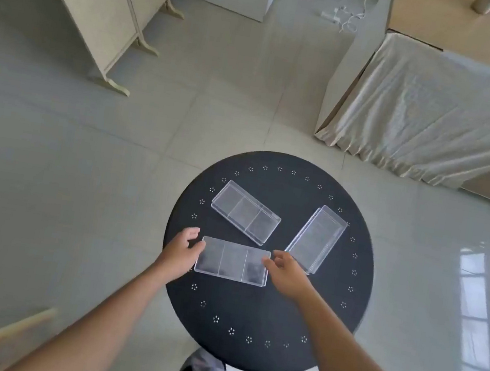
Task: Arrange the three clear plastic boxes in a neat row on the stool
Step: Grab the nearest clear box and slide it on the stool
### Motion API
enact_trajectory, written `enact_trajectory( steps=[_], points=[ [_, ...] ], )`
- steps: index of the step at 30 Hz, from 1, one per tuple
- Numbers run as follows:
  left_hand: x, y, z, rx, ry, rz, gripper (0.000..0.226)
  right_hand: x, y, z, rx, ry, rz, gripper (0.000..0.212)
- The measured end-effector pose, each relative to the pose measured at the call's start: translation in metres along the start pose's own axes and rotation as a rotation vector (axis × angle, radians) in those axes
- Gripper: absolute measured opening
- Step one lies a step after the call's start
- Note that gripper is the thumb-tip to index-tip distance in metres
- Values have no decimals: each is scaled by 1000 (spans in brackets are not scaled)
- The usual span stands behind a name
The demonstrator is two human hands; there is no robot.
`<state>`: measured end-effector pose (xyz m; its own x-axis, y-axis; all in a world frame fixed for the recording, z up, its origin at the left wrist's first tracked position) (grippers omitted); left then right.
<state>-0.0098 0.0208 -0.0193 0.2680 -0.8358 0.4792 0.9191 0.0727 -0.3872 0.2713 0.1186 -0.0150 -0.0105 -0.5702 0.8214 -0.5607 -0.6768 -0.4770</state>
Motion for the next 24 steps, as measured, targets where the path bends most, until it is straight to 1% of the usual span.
enact_trajectory(
  steps=[2,3,6,9,11,15,17,20,22,24],
  points=[
    [-1,8,-11,15,-54,-7,60,-5,9,5,-11,43,-13,83],
    [2,13,-17,25,-79,-17,63,-3,13,8,-5,79,-29,83],
    [8,26,-30,22,-157,-60,69,-1,25,15,33,142,-44,75],
    [7,34,-40,1,-180,-109,74,-8,37,21,30,143,-75,61],
    [7,37,-48,-23,-183,-128,75,-13,47,26,15,147,-89,57],
    [7,44,-57,-30,-153,-141,61,-13,58,29,-64,177,-97,63],
    [8,47,-58,-29,-144,-104,63,-12,61,30,-98,191,-100,66],
    [9,51,-58,-23,-127,-72,61,-12,61,29,-153,199,-124,70],
    [10,51,-58,-25,-104,-54,66,-12,60,27,-177,194,-152,74],
    [10,52,-60,-109,-80,-42,77,-9,60,25,-175,166,-177,79]
  ],
)
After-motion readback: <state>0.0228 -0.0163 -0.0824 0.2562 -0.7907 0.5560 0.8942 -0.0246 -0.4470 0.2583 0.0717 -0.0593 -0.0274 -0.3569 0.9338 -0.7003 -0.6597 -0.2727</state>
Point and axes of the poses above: each hand's wrist, its own x-axis away from the middle knuckle, its own y-axis out of the palm, z = x × y, the point moved 3 cm from there along -x, towards the middle knuckle, and after that the axes turned 13 degrees about y, right-handed, at the moved point
